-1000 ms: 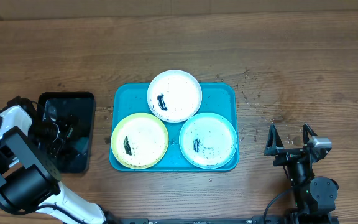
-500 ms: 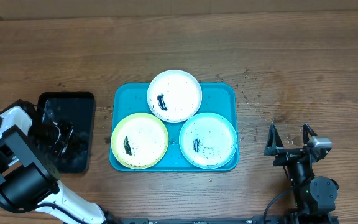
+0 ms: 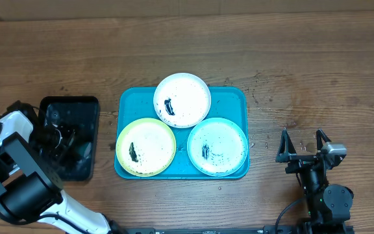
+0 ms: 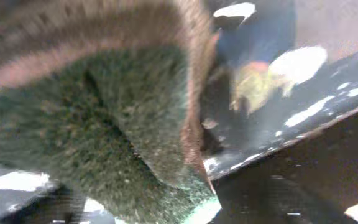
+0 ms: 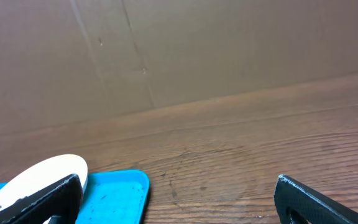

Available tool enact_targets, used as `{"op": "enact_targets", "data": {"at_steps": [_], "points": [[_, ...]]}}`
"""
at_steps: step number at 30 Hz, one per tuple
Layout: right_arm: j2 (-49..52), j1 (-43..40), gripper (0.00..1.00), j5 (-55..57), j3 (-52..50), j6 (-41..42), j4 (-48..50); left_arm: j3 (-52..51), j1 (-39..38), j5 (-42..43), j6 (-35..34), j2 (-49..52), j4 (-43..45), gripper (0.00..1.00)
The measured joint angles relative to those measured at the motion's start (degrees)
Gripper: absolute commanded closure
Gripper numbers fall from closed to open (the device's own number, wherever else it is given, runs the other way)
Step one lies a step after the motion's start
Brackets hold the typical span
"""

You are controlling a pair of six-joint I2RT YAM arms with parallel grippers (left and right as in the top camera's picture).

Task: Clean dirty plates on tray and stack at the side
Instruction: 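Dip and rub the green sponge in the basin water with the left gripper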

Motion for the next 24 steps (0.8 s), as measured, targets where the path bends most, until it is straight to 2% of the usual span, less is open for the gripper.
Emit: {"op": "enact_targets", "data": {"at_steps": [4,6,9,11,13,14,24], "points": [[0.0,0.0,0.0,0.02,0.0,0.0,0.02,0.17,-0.04,-1.79,-0.17,-0.39,1.11,0.0],[0.0,0.0,0.0,0.0,0.0,-0.02,0.02,0.2,-0.04,-2.43,-0.22,-0.46,1.4,0.07],[0.0,0.0,0.0,0.0,0.0,0.0,0.02,0.2,-0.02,-3.72,-0.33,-0.46,1.75,0.32],[0.0,0.0,0.0,0.02,0.0,-0.02,-0.02,0.15,-0.02,-4.59,-0.17,-0.44,2.12,0.56],[-0.02,0.0,0.0,0.02,0.0,-0.02,0.02,0.15,-0.02,-5.2,-0.17,-0.15,2.34,0.88],[0.0,0.0,0.0,0.02,0.0,0.0,0.02,0.15,-0.02,-5.46,-0.2,0.02,2.34,0.96],[0.0,0.0,0.0,0.02,0.0,-0.02,0.0,0.35,-0.02,-5.92,0.11,0.33,1.27,0.96]]}}
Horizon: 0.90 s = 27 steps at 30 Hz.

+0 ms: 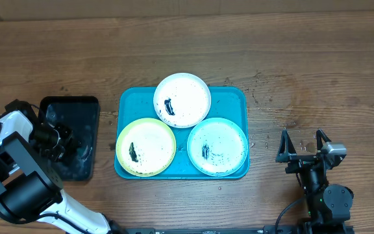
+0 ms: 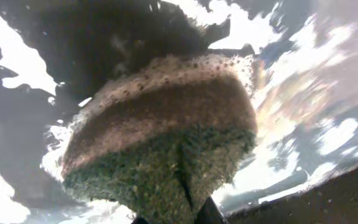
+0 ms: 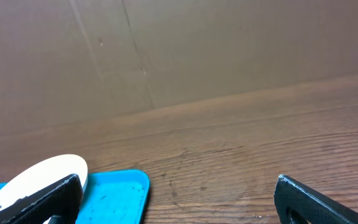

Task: Clean dirty plates on tray and stack at the side
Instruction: 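Dip and rub the green sponge in the basin water with the left gripper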

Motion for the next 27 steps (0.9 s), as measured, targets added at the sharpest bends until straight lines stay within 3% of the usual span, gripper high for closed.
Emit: {"op": "enact_targets", "data": {"at_steps": [8,15,22,27], "points": [[0.0,0.02,0.0,0.0,0.0,0.02,0.0,8.5,0.0,0.81,0.35,0.13,-6.45,0.96],[-0.02,0.0,0.0,-0.02,0.0,0.0,-0.02,14.6,0.0,11.69,2.23,-5.25,-6.36,0.96],[0.0,0.0,0.0,0.0,0.0,0.02,0.0,13.2,0.0,14.56,3.28,-7.54,-2.36,0.96],[0.0,0.0,0.0,-0.02,0.0,-0.02,0.04,8.83,0.46,18.4,2.4,-1.99,-1.01,0.96]]}}
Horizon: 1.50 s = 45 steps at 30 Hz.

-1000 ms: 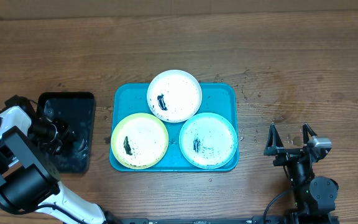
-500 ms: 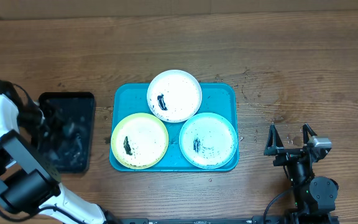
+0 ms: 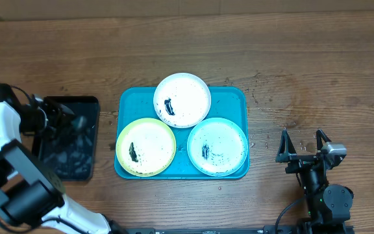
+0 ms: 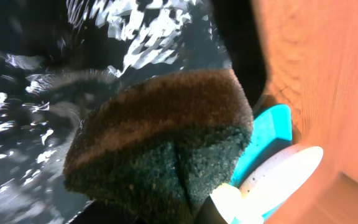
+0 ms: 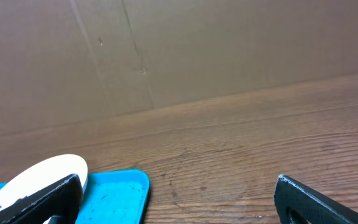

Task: Clean dirty plates on tray and stack at the side
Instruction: 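Dip and rub the green sponge in the basin water with the left gripper, then lift the wet sponge out of the basin with the left gripper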

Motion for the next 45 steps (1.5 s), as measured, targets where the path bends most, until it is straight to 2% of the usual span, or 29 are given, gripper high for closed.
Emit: {"op": "enact_targets", "data": {"at_steps": [14,23,29,32,35,38,45], "points": [[0.0,0.0,0.0,0.0,0.0,0.02,-0.04,-0.2,8.57,20.74,-15.3,1.75,-10.21,0.96],[0.0,0.0,0.0,0.0,0.0,0.04,-0.09,-0.17,10.58,29.18,-24.7,1.75,-12.5,0.96],[-0.02,0.0,0.0,0.04,0.0,0.02,-0.04,-0.04,11.69,30.4,-28.48,1.75,-12.46,0.96],[0.0,0.0,0.0,0.02,0.0,0.02,-0.02,0.04,11.69,26.03,-28.65,1.75,-10.56,0.96],[0.0,0.0,0.0,0.0,0.0,0.02,-0.02,0.13,11.52,15.98,-28.44,1.75,-10.45,0.96],[0.0,0.0,0.0,0.02,0.0,0.02,-0.02,0.13,11.13,8.94,-23.71,1.75,-10.29,0.96],[-0.02,0.0,0.0,0.02,0.0,0.04,-0.07,1.18,10.38,5.55,-9.01,1.75,-10.75,0.96]]}}
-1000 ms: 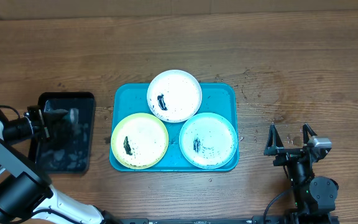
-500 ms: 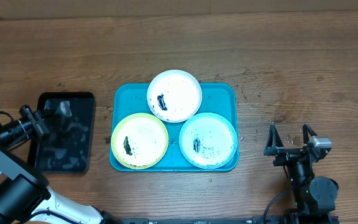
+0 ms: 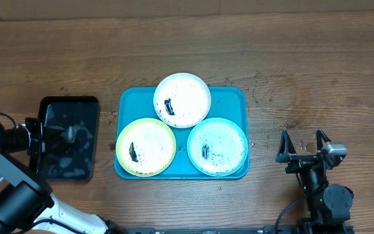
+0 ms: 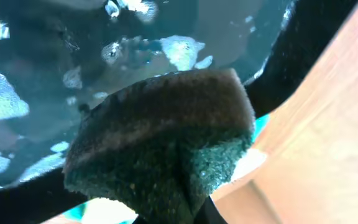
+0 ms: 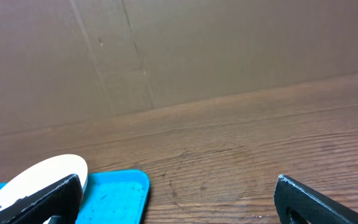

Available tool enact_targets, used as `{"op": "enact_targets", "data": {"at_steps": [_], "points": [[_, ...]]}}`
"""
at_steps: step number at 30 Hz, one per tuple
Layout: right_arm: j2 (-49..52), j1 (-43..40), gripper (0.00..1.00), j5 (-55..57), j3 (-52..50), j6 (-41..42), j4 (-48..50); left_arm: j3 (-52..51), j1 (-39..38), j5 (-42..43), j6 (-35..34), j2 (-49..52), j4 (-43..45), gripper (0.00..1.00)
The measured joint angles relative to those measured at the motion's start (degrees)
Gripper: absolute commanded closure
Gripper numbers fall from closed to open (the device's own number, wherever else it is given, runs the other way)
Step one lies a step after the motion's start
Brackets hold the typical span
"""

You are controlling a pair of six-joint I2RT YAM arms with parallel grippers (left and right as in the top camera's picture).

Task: Clean dirty plates on tray and stack at the side
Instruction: 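Lift the wet sponge out of the basin with the left gripper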

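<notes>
Three dirty plates lie on the blue tray [image 3: 231,97]: a white plate [image 3: 182,99] at the back, a yellow-green plate [image 3: 145,147] front left and a pale green plate [image 3: 217,147] front right, each with dark smears. My left gripper [image 3: 62,134] reaches in from the left over the black water basin [image 3: 67,162], shut on a brown-and-green sponge [image 4: 160,143] that hides its fingers in the left wrist view. My right gripper [image 3: 302,153] rests open, right of the tray, with nothing between its fingers [image 5: 42,199].
The basin stands left of the tray and holds water. Bare wooden table surrounds the tray, with a few water drops to its right [image 3: 265,97]. A cardboard wall [image 5: 166,50] closes the back.
My left gripper, still holding the sponge, has moved from the basin's far end to its middle, and the arm now comes in lower on the left. The right arm and the plates are unchanged.
My left gripper held the sponge low in the basin at first. Then it held it amid splashing water there. Then it was at the basin's far end. Now it is over the middle. The plates stay dirty on the tray; the right gripper stays open.
</notes>
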Motion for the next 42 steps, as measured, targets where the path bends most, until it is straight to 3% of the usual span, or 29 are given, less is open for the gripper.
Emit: {"op": "enact_targets", "data": {"at_steps": [8,12,18,22,27,32,38,42], "points": [[0.02,0.0,0.0,-0.02,0.0,0.0,0.02,7.43,-0.26,-1.95,9.03,-2.73,-3.39,0.96],[0.02,0.0,0.0,0.0,0.0,-0.02,0.0,8.22,-2.08,-7.52,11.17,-7.98,-1.92,0.96],[0.0,0.0,0.0,-0.02,0.0,0.0,0.0,4.07,-12.44,-19.56,11.37,-9.42,6.71,0.96],[-0.04,0.0,0.0,-0.02,0.0,0.0,0.02,2.19,-17.55,-27.04,11.37,-6.1,5.49,0.96],[-0.04,0.0,0.0,0.0,0.0,-0.02,0.07,6.86,-17.16,-34.05,11.34,-5.6,-1.03,0.96],[-0.04,0.02,0.0,0.0,0.0,0.0,0.04,13.18,-17.7,-39.56,11.13,-7.1,-0.85,0.96],[-0.04,0.0,0.0,0.0,0.0,-0.02,0.0,5.33,-22.25,-50.64,7.93,-8.37,8.96,0.96],[-0.04,0.0,0.0,0.0,0.0,-0.02,-0.02,0.17,-24.79,-55.12,7.89,-7.69,9.86,0.96]]}}
